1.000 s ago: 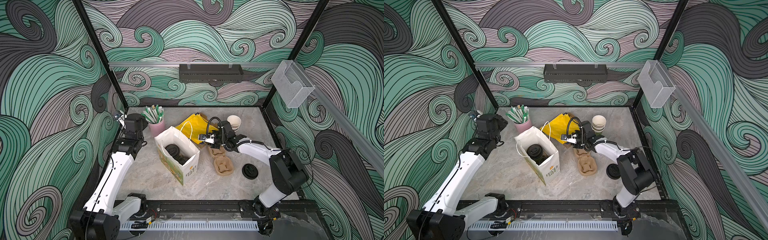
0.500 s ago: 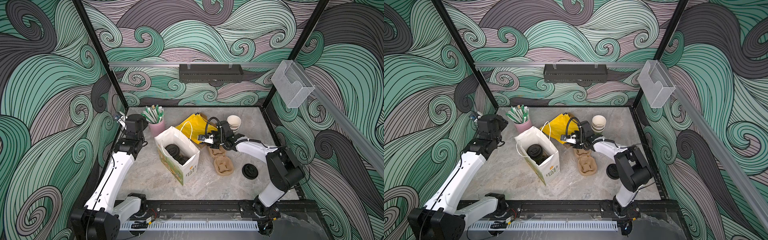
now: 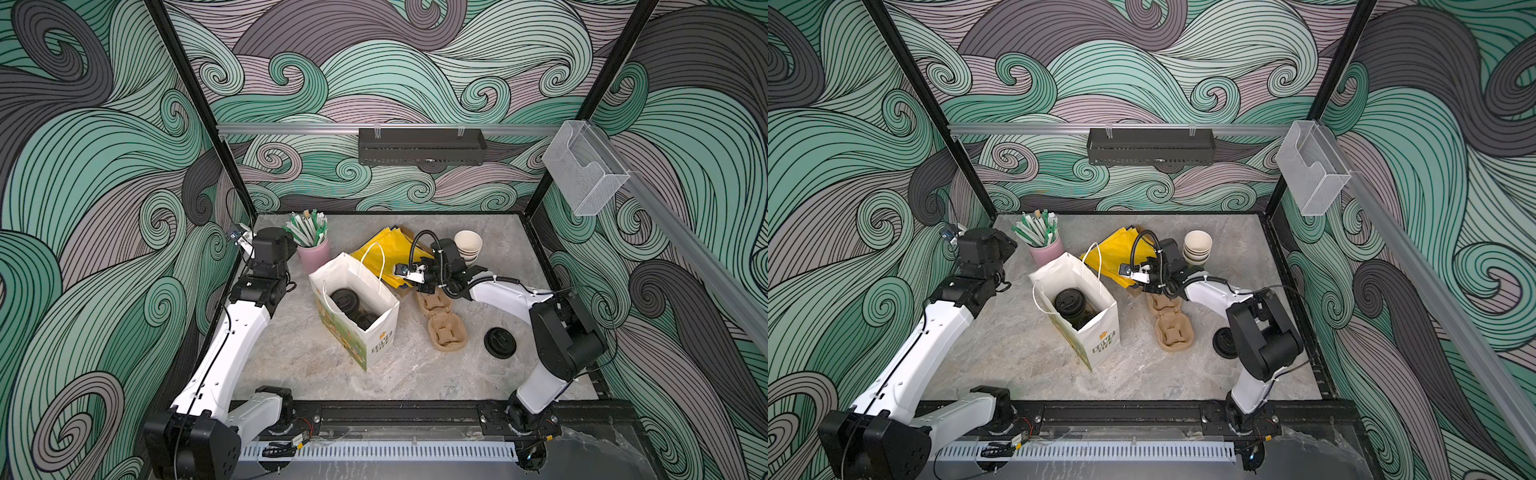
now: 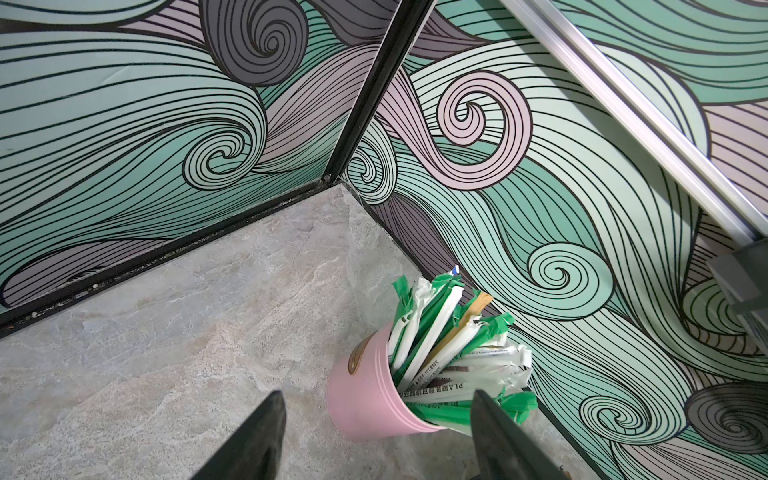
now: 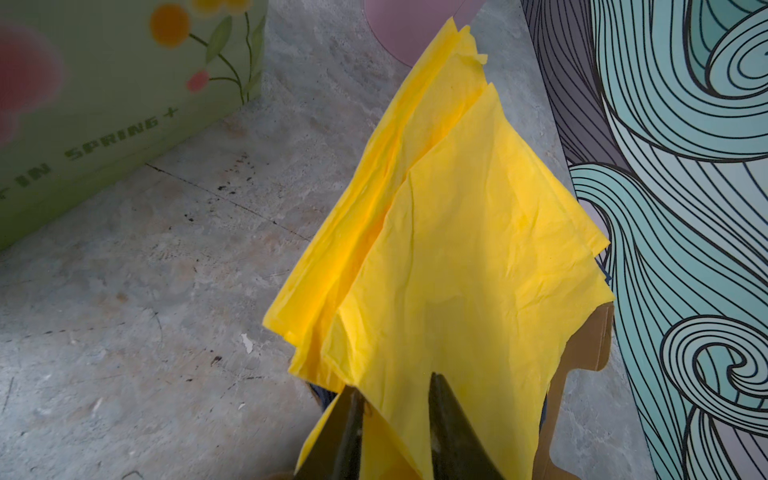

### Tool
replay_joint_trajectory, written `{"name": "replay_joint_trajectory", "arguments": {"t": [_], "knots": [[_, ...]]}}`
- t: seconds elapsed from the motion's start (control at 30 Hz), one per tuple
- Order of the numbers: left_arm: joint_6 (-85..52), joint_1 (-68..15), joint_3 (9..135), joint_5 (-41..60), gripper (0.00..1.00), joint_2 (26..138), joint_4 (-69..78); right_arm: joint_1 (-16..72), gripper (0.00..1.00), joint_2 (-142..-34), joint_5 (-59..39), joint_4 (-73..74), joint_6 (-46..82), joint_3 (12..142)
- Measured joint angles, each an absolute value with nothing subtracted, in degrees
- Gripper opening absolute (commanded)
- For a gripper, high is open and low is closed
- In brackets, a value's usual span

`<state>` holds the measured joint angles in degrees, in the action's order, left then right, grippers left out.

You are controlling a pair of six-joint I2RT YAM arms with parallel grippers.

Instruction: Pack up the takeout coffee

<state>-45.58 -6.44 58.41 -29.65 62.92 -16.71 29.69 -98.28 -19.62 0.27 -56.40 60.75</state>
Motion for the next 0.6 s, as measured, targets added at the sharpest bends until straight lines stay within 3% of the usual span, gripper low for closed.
{"name": "replay_joint_trajectory", "arguments": {"t": [0.3,0.6], "knots": [[-45.5,-6.44,58.41,-30.02,0.72,63.57,-16.67,30.57,0.28,-102.04,-19.68,2.52,-54.81,62.89],[-44.34,-6.24,58.41,-30.24,0.72,63.66,-16.69,30.81,0.06,-102.63,-19.77,4.38,-52.73,63.18]]}}
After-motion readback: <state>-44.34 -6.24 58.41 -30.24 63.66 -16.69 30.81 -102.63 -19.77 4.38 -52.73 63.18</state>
